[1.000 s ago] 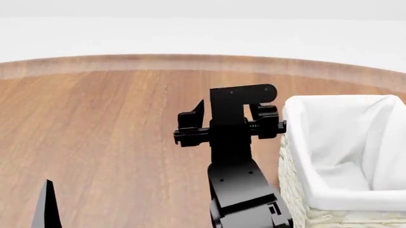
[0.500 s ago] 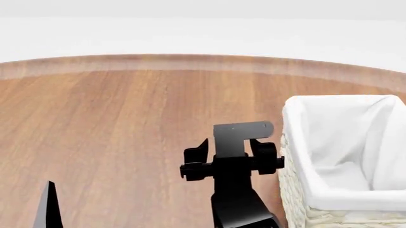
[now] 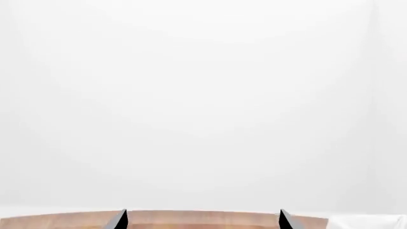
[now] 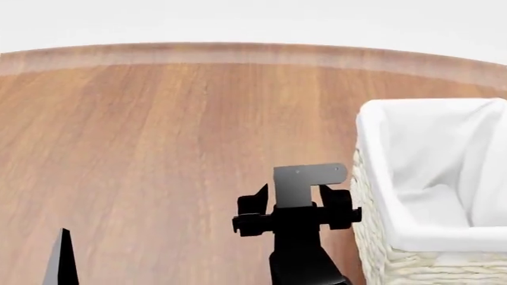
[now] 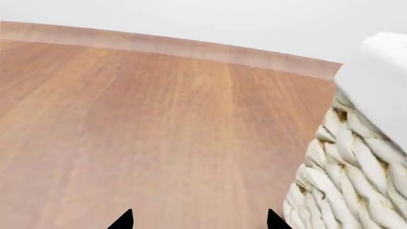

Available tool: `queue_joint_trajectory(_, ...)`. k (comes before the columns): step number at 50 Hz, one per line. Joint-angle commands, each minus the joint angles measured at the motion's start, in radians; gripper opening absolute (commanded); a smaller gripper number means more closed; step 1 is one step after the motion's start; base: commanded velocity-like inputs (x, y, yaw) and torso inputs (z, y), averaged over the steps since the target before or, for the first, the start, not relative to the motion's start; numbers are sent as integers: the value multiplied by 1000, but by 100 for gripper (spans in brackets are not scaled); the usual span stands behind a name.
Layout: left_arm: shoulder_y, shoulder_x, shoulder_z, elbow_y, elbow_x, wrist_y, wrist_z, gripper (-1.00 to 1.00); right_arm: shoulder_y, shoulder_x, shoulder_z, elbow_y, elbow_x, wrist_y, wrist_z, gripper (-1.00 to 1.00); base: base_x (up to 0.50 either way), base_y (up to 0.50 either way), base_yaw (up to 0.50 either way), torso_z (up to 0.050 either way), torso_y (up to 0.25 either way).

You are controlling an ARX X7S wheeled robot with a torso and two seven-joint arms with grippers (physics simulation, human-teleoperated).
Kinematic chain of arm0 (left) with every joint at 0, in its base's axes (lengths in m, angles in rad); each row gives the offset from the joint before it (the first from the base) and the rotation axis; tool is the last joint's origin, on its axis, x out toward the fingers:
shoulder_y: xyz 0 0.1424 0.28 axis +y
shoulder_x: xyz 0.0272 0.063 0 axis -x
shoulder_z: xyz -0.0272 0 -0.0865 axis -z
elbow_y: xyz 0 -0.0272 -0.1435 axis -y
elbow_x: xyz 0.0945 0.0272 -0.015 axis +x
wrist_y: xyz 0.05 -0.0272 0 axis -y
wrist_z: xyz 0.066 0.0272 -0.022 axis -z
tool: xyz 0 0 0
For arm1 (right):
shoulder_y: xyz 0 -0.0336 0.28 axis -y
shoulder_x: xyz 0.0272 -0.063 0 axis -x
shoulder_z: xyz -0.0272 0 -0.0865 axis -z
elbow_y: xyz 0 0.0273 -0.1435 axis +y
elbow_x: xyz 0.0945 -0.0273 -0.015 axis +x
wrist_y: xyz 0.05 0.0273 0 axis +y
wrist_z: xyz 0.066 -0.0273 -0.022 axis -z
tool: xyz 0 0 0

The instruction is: Pick up the cream cheese box, and put it in the basket.

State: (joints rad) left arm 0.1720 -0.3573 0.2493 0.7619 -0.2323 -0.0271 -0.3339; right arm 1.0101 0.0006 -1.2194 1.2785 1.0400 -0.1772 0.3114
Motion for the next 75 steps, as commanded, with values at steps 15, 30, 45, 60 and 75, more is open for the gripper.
queue_joint_trajectory(15,2,-12,8,7,-4,2,-10,100,-15,0,-120,26,115,-26,3,100,0,0,0,0,-96)
queue_joint_trajectory(30,0,-16,17,2,0,7,-14,100,-43,0,-88,28,89,-23,-2,100,0,0,0,0,-96)
queue_joint_trajectory(45,-4,-20,22,-1,-3,7,-18,100,-64,0,-55,29,59,-16,-8,100,0,0,0,0,-91)
queue_joint_trajectory(60,-6,-22,24,-4,-4,5,-27,100,-79,0,34,30,-28,14,-17,100,0,0,0,0,0)
queue_joint_trajectory(75,-8,-25,27,-3,-5,5,-33,100,-73,0,96,29,-81,18,-26,-100,0,0,0,0,0)
